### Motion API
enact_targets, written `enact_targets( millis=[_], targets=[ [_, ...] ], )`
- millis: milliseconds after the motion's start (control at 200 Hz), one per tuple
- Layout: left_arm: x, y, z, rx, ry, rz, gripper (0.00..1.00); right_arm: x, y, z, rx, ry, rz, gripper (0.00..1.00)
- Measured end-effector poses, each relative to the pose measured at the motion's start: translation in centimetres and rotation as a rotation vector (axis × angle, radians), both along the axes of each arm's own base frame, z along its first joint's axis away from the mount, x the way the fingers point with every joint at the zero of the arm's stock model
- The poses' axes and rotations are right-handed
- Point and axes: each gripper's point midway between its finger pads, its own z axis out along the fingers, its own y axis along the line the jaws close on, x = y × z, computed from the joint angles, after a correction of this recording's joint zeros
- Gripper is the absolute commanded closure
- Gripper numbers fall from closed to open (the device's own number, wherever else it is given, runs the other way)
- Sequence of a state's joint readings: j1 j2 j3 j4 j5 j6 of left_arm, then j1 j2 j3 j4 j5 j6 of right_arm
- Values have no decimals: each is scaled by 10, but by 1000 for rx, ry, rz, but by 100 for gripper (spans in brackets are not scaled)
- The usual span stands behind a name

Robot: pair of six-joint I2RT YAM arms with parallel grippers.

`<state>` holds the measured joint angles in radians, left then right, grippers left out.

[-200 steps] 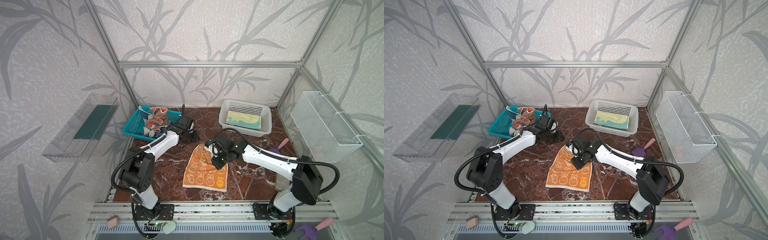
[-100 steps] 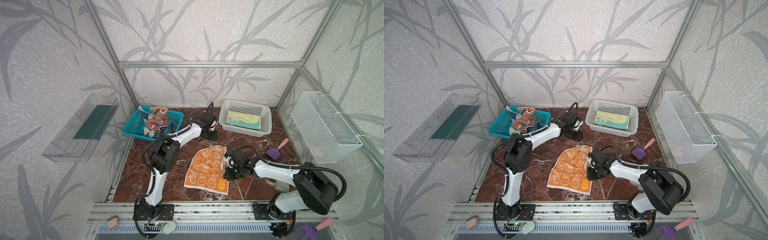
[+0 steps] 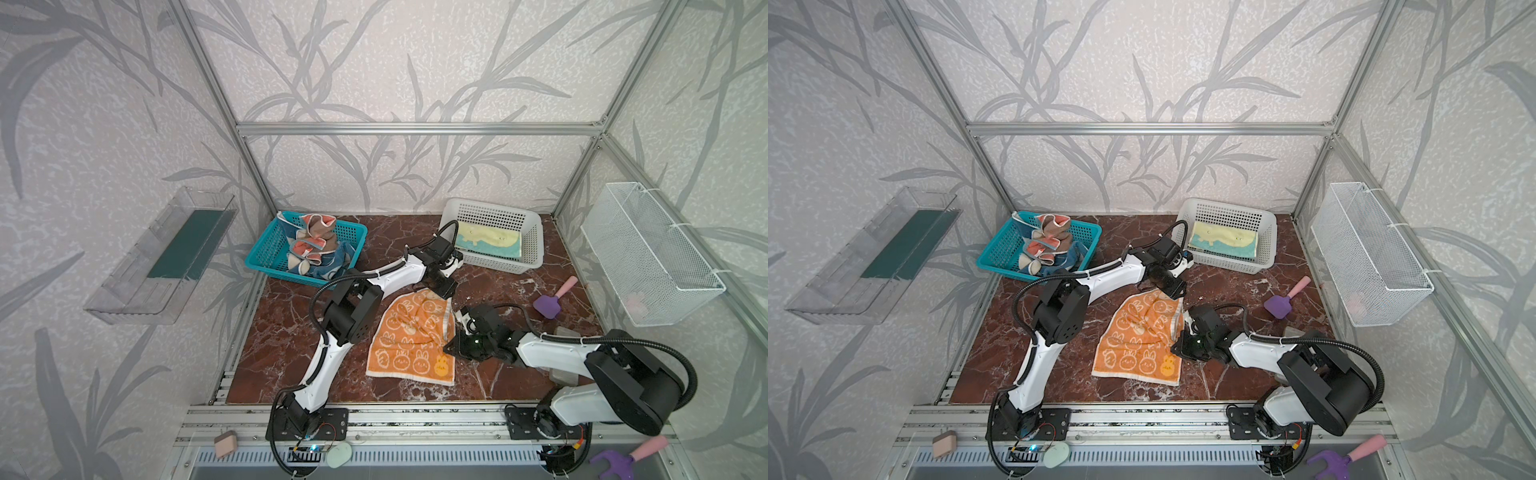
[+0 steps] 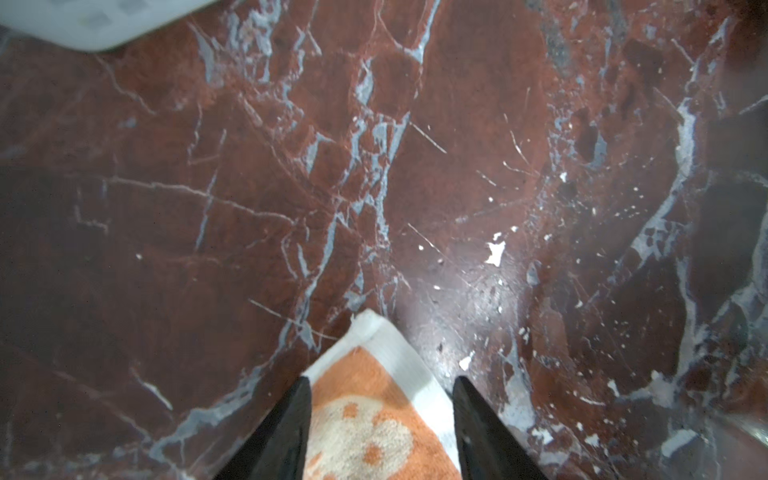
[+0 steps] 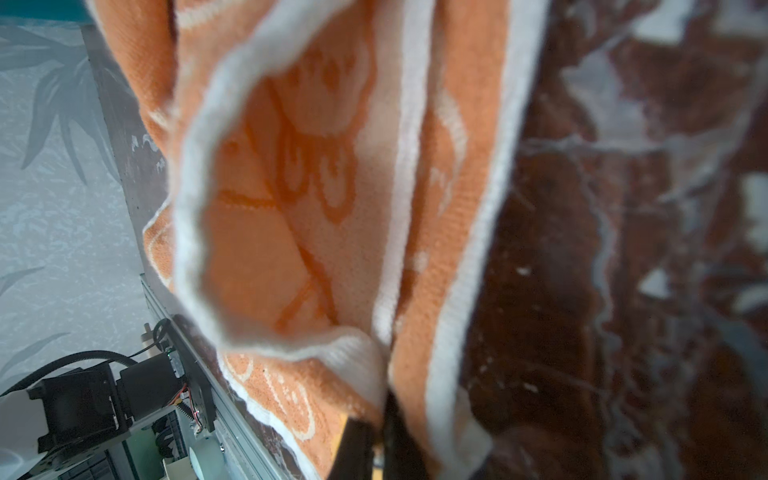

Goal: Fold and stack the towels
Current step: 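Draw the orange towel's far corners apart with both grippers to spread it, then lift the towel's far corners with both grippers and pull it flat away from the robot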

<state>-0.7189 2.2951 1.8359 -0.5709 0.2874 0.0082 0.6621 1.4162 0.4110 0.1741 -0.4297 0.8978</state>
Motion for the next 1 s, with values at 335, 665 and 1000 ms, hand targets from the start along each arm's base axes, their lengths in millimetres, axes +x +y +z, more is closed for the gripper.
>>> enact_targets(
  millis=[335,665,1000],
  targets=[
    [22,-3,-14,45,-50,36,99,1,2,0,11,5,-5,100],
    [9,55,2,-9,24,241,100,5,-15,13,-100,-25,7,100],
    [39,133,147,-324,-191,470,100,39,-16,67,-227,-184,75,100]
  ],
)
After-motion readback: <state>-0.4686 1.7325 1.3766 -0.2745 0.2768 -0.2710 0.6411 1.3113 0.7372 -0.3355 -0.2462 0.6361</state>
